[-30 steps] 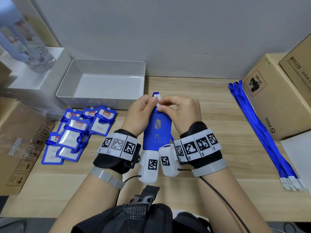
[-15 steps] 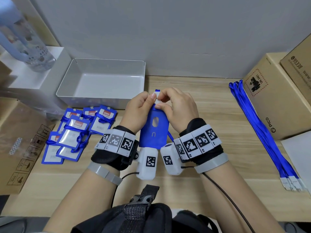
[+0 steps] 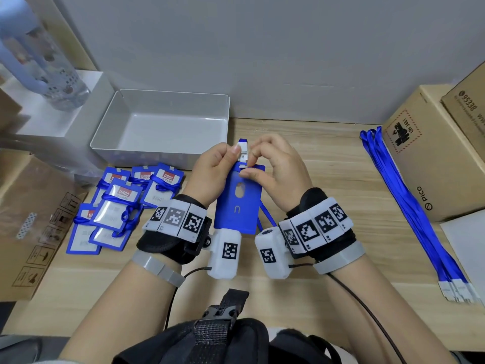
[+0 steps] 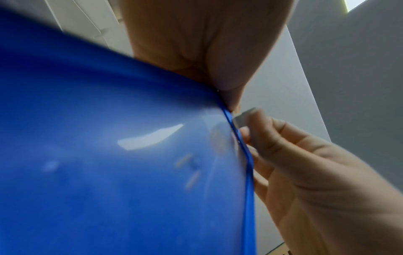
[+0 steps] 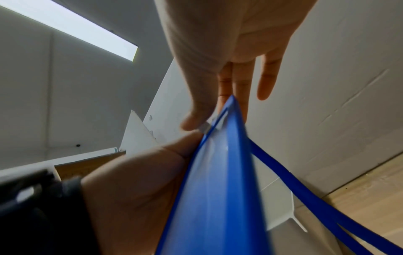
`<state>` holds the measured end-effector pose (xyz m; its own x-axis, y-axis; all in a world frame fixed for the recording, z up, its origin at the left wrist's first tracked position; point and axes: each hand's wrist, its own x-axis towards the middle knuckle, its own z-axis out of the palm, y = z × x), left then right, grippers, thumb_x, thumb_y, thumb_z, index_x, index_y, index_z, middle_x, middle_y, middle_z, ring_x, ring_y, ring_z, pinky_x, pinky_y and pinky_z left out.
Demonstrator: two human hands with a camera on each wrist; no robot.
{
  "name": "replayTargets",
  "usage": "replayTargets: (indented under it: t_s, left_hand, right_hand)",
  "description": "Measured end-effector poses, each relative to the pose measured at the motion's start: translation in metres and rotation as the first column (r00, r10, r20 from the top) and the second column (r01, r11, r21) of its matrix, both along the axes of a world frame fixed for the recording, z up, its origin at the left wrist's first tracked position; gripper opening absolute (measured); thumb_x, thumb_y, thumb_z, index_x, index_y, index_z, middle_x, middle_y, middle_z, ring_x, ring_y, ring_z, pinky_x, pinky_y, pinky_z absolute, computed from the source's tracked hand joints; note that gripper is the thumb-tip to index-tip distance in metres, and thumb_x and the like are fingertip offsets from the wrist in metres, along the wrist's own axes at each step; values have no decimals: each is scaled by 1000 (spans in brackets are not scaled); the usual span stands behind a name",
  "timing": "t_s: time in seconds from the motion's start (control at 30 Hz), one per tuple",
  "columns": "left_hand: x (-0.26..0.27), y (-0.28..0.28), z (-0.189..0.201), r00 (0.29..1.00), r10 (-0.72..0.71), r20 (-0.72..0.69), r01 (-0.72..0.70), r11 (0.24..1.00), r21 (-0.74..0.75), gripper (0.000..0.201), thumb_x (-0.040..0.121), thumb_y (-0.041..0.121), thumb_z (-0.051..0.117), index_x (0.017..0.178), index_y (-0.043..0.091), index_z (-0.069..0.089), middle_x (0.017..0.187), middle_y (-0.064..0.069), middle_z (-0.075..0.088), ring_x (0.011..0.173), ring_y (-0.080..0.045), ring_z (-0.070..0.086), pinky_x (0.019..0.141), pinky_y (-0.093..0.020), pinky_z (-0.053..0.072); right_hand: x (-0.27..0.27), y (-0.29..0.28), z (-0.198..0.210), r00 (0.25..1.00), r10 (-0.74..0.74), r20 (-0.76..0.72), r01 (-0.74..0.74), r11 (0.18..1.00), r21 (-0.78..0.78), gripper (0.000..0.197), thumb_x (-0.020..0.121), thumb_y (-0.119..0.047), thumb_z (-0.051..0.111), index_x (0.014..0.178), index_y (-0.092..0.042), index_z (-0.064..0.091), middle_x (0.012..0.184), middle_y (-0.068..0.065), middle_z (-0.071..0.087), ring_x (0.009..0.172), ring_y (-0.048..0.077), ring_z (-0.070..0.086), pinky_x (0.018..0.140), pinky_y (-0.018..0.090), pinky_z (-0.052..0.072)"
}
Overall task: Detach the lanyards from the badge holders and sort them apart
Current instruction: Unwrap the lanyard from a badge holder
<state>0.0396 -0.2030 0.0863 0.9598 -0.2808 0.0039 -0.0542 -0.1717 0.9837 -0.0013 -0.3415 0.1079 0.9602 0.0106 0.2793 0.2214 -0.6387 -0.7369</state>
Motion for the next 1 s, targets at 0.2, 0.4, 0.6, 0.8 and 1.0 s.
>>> replayTargets:
  t_s: [0.2,0.4,0.6,0.8,1.0]
  left_hand:
    - [4,8,0,984,-152,98,136,979,151,28,95,25,47,67,21,46,58,11,51,57,-3,44,59,-18,37]
    - [4,10,1,989,-138,49,135,988,69,16,88,31,55,76,21,52,75,7,63,63,-2,57,61,-16,46]
    - [-8,13,-10,985,-124,-124,114,990,-83,4,85,25,58,85,21,59,65,12,67,62,0,59,62,-13,47]
    - [-9,18,-8,991,-118,-66,109,985,-131,19,82,-1,61,76,17,60,61,16,67,60,4,59,58,-10,46]
    - [4,21,-6,933,-359,-18,359,933,0,18,66,23,73,68,41,68,119,24,48,106,18,48,87,-4,39]
  right_hand:
    - [14,-16,7,970,175,-168,-161,983,92,33,89,-17,50,122,-16,53,119,-1,58,108,3,51,95,14,37]
    - [15,-13,9,964,35,-264,-16,997,75,22,85,-22,61,85,0,63,75,17,65,78,31,62,77,45,50]
    - [15,-3,13,983,-73,-168,121,947,296,15,85,-18,59,71,-22,56,76,19,64,75,35,62,70,44,52]
    - [18,-8,4,967,-128,-218,185,946,266,23,84,-19,60,65,-26,49,63,-1,57,69,25,66,64,33,50]
    - [20,-5,13,977,62,-204,90,750,655,11,95,-10,42,90,-11,52,81,5,65,70,10,67,71,26,55]
